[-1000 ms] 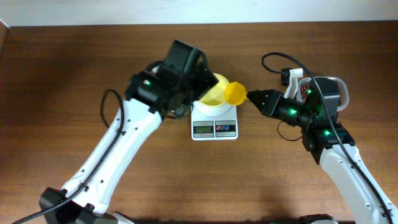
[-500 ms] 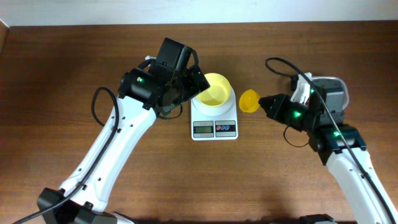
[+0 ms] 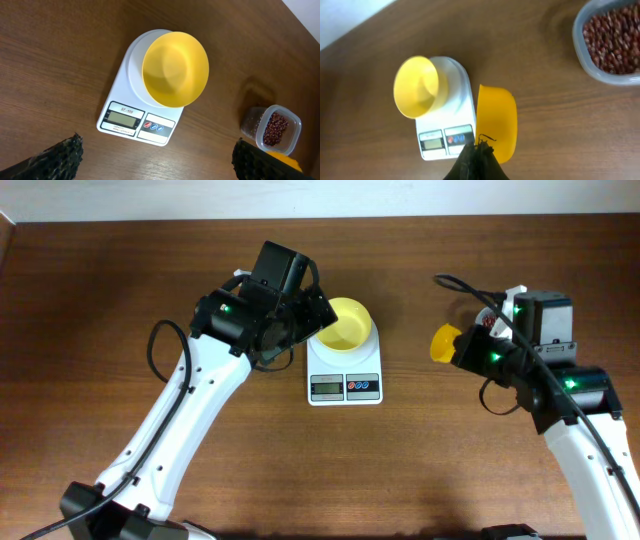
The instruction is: Scoop item into bowl and weigh 50g on scale
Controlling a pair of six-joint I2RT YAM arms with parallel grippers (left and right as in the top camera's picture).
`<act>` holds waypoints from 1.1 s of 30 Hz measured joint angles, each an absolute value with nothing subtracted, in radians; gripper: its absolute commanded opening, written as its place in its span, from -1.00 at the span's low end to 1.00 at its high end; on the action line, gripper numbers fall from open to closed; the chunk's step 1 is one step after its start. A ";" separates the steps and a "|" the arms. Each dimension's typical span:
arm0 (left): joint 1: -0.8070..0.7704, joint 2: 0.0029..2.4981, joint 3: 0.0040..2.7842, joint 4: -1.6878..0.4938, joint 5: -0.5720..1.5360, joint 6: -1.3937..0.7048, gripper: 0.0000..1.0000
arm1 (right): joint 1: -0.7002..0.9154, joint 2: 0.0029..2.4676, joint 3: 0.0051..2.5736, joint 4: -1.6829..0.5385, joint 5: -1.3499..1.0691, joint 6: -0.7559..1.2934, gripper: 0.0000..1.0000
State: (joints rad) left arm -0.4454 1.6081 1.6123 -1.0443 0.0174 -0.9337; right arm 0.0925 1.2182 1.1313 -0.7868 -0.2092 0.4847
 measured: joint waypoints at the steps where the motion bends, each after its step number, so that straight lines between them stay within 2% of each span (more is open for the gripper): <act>1: -0.445 1.608 1.612 -1.044 0.017 -0.934 0.98 | 0.093 1.218 1.131 -0.799 -0.207 0.482 -0.92; 7: -0.445 1.608 1.612 -1.044 0.017 -0.934 0.97 | 0.093 1.218 1.132 -0.861 -0.206 0.466 -0.92; 33: -0.445 1.608 1.612 -1.044 0.017 -0.934 0.98 | 0.093 1.218 1.131 -0.860 -0.181 0.459 -0.92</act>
